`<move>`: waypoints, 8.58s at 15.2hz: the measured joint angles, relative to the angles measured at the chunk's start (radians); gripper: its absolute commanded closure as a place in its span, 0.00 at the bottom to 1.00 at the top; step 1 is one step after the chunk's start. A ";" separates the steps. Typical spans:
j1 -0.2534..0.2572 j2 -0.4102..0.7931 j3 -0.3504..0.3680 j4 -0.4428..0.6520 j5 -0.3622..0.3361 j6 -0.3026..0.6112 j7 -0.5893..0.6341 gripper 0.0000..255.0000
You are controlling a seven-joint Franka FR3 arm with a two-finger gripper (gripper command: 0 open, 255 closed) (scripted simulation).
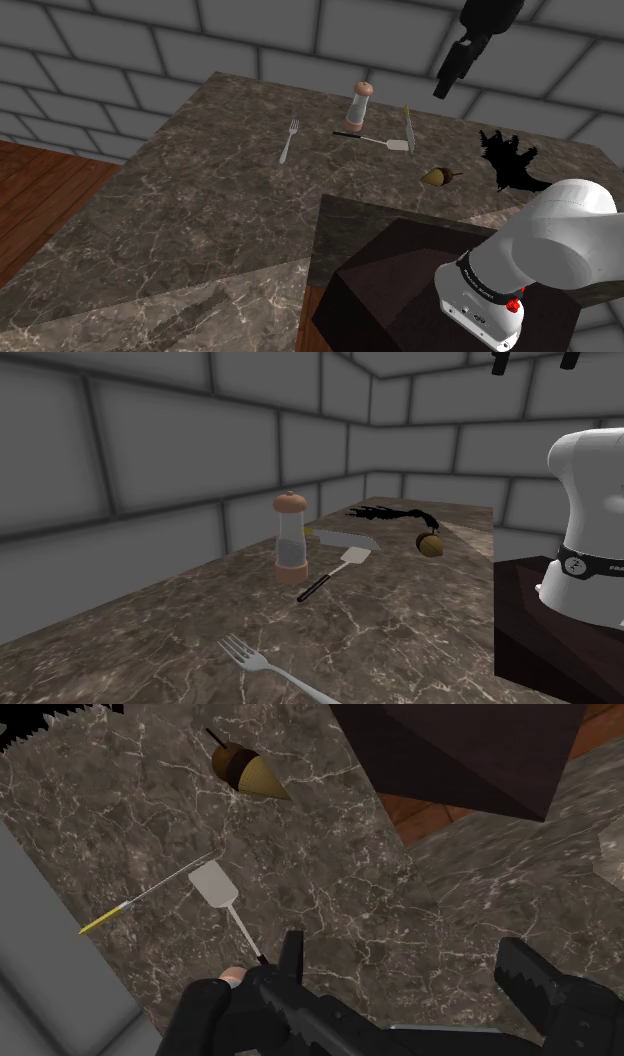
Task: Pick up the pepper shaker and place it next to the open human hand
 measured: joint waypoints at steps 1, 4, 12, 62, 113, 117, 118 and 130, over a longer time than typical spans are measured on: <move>0.000 0.000 0.000 0.000 0.000 0.000 0.000 0.00; -0.006 0.053 -0.032 0.003 -0.016 0.046 -0.039 0.00; -0.023 0.318 -0.142 0.094 -0.051 0.207 -0.188 0.00; -0.124 1.251 -0.263 0.810 0.110 0.347 -0.608 1.00; -0.295 0.688 -0.427 0.647 -0.032 -0.016 -0.952 1.00; -0.331 0.632 -0.468 0.613 -0.060 -0.026 -1.029 1.00; -0.339 0.622 -0.477 0.617 -0.066 -0.037 -1.047 1.00; -0.374 0.551 -0.519 0.472 -0.104 0.050 -1.105 1.00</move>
